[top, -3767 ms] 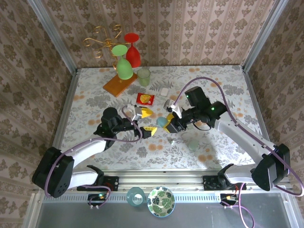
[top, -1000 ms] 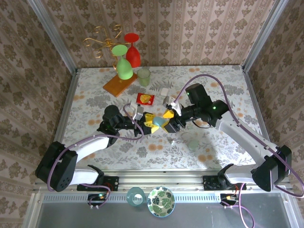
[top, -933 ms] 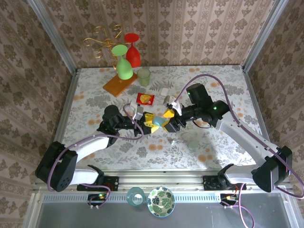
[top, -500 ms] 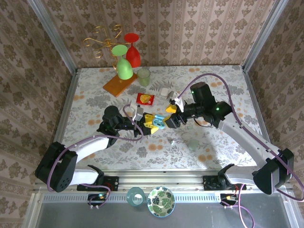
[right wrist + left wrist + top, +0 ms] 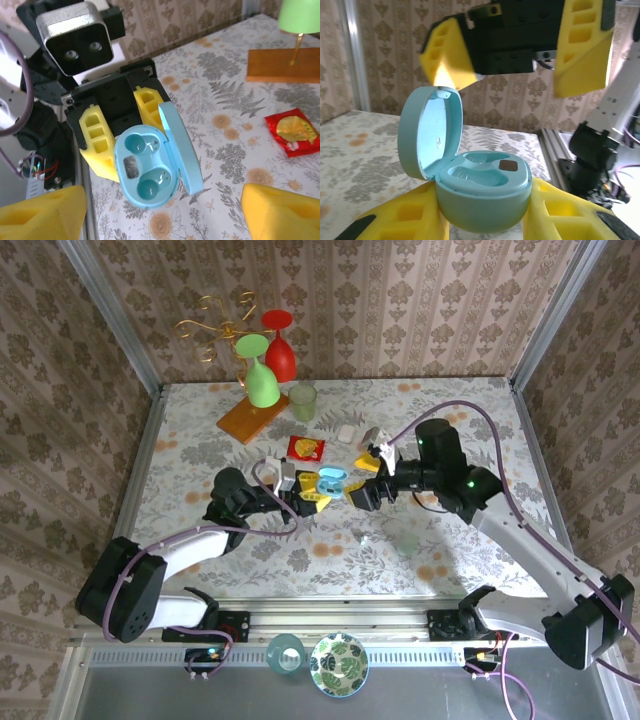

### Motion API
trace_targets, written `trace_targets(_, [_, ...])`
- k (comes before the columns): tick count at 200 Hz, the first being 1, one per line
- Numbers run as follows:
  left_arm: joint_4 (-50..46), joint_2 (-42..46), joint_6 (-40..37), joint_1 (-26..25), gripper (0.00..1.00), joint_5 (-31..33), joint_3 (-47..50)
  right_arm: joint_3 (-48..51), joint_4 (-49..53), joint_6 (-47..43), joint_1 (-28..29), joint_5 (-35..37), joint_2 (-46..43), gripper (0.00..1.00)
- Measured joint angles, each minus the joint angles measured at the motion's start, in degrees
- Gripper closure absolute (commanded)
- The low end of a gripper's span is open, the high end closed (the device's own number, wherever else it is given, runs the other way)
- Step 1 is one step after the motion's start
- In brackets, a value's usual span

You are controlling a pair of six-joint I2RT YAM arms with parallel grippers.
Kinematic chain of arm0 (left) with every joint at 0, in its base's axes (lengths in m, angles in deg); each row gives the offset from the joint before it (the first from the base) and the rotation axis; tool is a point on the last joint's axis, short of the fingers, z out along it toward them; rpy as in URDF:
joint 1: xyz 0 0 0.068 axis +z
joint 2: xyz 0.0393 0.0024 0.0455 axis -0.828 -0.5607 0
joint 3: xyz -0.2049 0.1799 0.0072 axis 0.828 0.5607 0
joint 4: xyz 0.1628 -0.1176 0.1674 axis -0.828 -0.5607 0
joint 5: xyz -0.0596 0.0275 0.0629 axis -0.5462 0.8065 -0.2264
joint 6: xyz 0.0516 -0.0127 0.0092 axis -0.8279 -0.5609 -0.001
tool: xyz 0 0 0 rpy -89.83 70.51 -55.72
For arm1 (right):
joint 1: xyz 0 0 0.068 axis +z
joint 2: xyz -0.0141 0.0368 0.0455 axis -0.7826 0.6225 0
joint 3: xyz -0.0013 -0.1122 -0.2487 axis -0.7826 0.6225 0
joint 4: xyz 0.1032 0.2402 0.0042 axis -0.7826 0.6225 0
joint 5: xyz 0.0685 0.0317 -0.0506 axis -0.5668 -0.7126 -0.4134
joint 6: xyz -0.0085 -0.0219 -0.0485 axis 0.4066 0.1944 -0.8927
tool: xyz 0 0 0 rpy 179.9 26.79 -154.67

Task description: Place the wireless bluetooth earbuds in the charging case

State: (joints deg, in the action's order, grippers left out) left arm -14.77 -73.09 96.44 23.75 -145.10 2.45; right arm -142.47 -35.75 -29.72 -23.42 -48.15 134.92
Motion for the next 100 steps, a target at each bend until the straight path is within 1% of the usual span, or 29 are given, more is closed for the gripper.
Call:
trace_targets(26, [2.4,-0.1,-0.6,0.9,0.75,3.4,1.5,4.5,-5.9,6.6,-2.3,4.5,-4.3,0.19])
trace_targets(54, [4.2,-0.3,-1.1,1.7,0.75,6.1,2.7,9.2,-10.9,14.6,-6.7,10.1,-8.2,0.2])
trace_targets(76, [5.0,-0.3,-1.4,1.9,0.75,7.3,3.1,11.4,-11.8,19.1,-8.9,13.1,-8.9,0.21])
trace_targets(100, [5.7,-0.3,-1.7,1.9,0.75,7.9,3.2,13.2,-11.6,22.1,-9.7,14.6,-7.7,0.24])
